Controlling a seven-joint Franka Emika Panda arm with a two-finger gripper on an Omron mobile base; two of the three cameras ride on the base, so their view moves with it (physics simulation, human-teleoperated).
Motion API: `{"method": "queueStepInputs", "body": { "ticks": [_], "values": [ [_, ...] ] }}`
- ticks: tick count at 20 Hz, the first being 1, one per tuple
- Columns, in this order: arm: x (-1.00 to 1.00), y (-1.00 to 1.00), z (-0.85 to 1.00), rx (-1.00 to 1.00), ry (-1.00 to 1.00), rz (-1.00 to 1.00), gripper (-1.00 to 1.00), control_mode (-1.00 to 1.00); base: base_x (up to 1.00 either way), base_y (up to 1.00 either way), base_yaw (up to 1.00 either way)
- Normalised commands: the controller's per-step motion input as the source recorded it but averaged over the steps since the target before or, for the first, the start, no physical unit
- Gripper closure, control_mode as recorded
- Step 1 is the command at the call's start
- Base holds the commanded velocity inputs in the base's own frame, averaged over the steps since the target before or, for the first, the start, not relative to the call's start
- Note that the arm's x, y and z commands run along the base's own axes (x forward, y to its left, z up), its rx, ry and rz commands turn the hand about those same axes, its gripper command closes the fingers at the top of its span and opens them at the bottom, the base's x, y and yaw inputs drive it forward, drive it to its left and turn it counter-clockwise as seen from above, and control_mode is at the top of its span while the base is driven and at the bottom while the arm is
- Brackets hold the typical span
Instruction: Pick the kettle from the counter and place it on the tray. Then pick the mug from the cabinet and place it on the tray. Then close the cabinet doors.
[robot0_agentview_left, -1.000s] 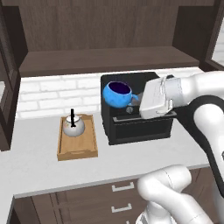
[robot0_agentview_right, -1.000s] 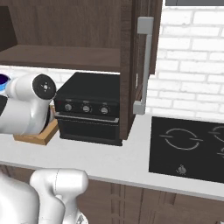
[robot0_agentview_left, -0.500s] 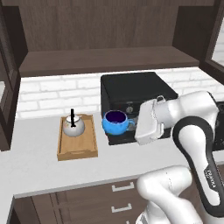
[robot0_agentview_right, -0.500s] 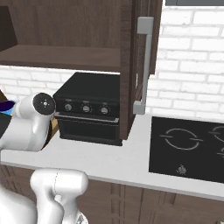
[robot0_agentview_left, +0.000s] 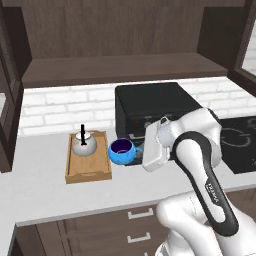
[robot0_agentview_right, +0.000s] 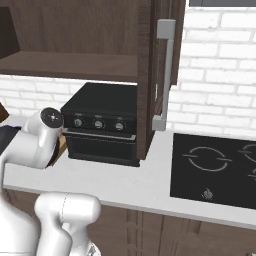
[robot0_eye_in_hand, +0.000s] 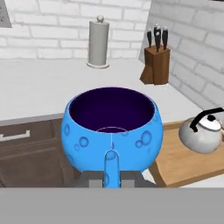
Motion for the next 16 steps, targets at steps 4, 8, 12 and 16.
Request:
{"method": "queueStepInputs", "body": {
  "ticks": [4,8,12,16],
  "values": [
    [0.57,0.29,-0.35,0.0,0.04,0.0,1.0,-1.0,0.0,0.0,0.0],
    [0.42,0.38,-0.49,0.0,0.07,0.0,1.0,-1.0,0.0,0.0,0.0],
    [0.43,0.25,-0.37,0.0,0.07,0.0,1.0,-1.0,0.0,0.0,0.0],
    [0.41,0.13,-0.28,0.0,0.05,0.0,1.0,-1.0,0.0,0.0,0.0]
  ]
}}
